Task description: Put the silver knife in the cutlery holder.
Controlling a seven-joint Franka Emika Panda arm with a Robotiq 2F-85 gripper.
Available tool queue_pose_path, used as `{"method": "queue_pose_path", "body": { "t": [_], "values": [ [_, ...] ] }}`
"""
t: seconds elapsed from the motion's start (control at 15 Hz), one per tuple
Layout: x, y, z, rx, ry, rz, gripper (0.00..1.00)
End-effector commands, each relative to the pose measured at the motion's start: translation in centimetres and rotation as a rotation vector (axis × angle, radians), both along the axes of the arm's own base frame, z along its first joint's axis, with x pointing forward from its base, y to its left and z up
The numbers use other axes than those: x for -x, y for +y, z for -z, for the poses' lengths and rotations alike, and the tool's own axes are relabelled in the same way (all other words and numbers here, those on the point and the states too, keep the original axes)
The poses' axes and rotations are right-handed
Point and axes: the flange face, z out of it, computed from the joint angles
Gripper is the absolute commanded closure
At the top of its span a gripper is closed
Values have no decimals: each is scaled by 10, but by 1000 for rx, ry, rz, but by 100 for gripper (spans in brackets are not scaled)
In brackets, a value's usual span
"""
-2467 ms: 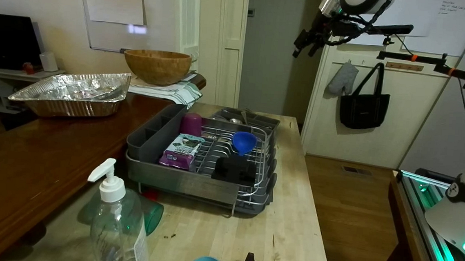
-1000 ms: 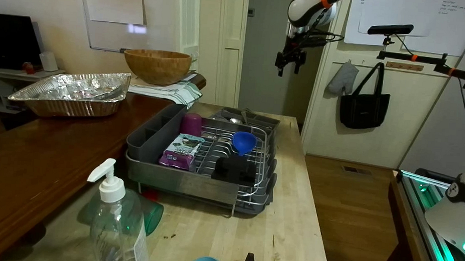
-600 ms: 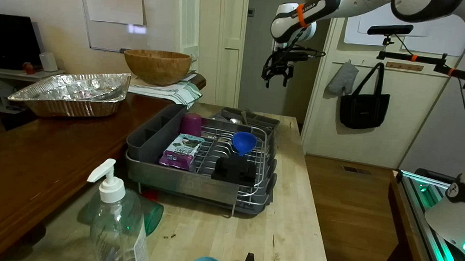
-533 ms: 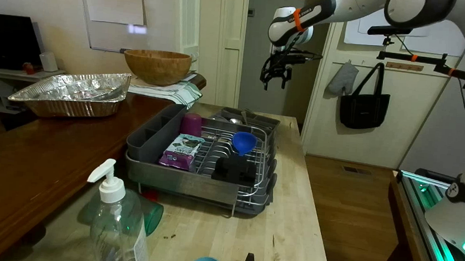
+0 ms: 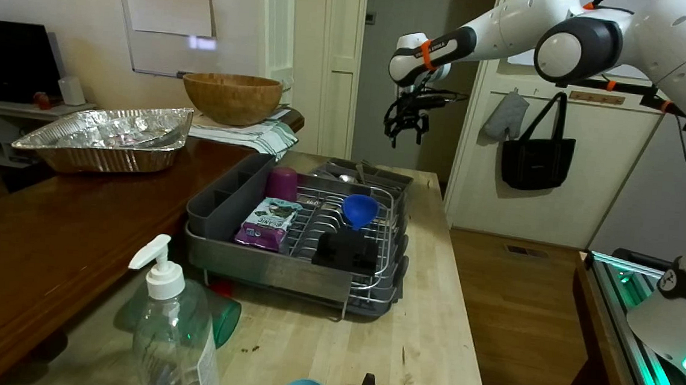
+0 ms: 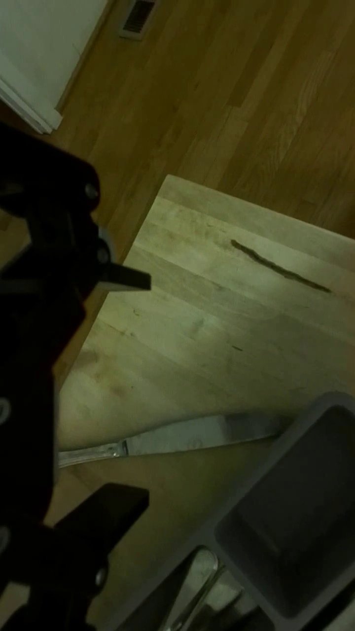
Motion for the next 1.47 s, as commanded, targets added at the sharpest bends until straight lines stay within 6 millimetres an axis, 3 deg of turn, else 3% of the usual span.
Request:
{"method": "queue_pose_path", "body": {
  "t": [0.0,0.47,0.67,0.73,1.0,1.4],
  "values": [
    [-1,0,-1,1,-1,-1,0],
    [-39,2,37,20,-186,126,0],
    [-43,3,59,60,-124,229,0],
    [-37,6,43,42,-143,168,0],
    [-41,6,60,56,-129,210,0],
    [-55,-1,69,138,-254,29,0]
  ]
}}
